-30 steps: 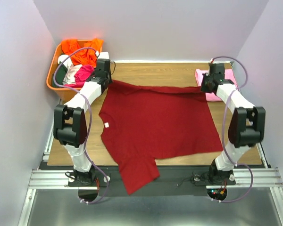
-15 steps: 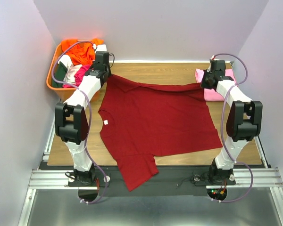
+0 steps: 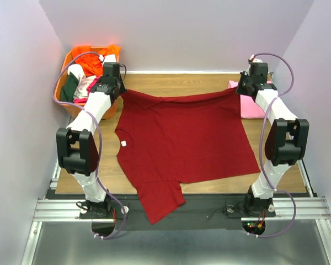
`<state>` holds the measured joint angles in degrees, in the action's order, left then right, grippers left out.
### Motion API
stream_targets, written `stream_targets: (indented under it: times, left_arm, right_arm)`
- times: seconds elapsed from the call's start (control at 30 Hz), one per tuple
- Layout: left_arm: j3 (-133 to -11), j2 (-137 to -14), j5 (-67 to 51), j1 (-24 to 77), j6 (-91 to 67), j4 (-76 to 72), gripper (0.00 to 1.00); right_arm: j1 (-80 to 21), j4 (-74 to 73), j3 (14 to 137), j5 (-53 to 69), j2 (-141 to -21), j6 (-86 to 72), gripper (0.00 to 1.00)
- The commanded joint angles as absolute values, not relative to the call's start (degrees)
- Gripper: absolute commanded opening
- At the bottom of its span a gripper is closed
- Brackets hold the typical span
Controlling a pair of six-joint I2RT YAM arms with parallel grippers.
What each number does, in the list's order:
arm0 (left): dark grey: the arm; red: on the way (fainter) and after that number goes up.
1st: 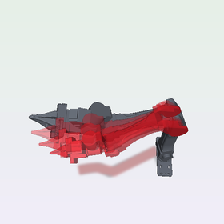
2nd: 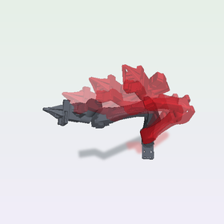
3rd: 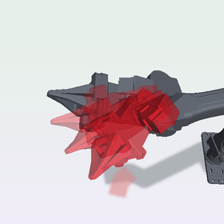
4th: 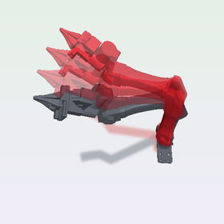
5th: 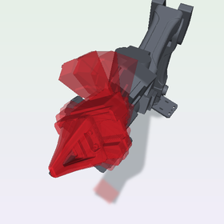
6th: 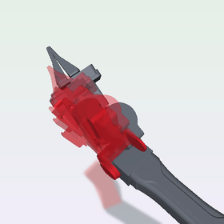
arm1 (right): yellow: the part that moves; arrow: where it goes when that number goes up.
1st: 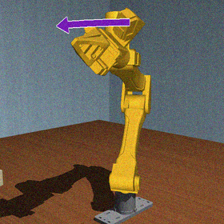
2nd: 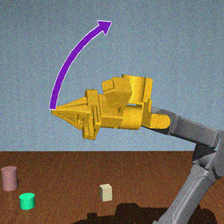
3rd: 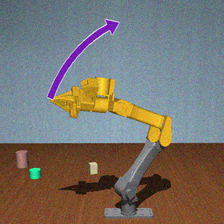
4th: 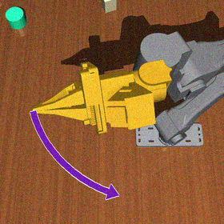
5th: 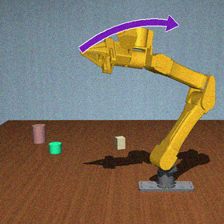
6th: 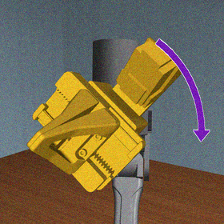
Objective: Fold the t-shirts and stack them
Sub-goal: Fold the tshirt
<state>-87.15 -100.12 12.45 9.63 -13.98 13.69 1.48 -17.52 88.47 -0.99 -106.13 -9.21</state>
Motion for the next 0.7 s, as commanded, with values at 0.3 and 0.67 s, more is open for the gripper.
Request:
stream_targets:
  times: [0.3,0.67]
  left_arm:
    - [-77.8,-90.71,6.6,9.67,-20.74,19.33,0.0]
    - [-75.76,-84.65,2.73,9.67,-23.38,25.57,0.0]
  right_arm:
    - [1.76,-18.1,83.06,0.7,-102.05,-9.67,0.01]
    - [1.93,-23.11,81.12,1.14,-98.62,-12.48,0.01]
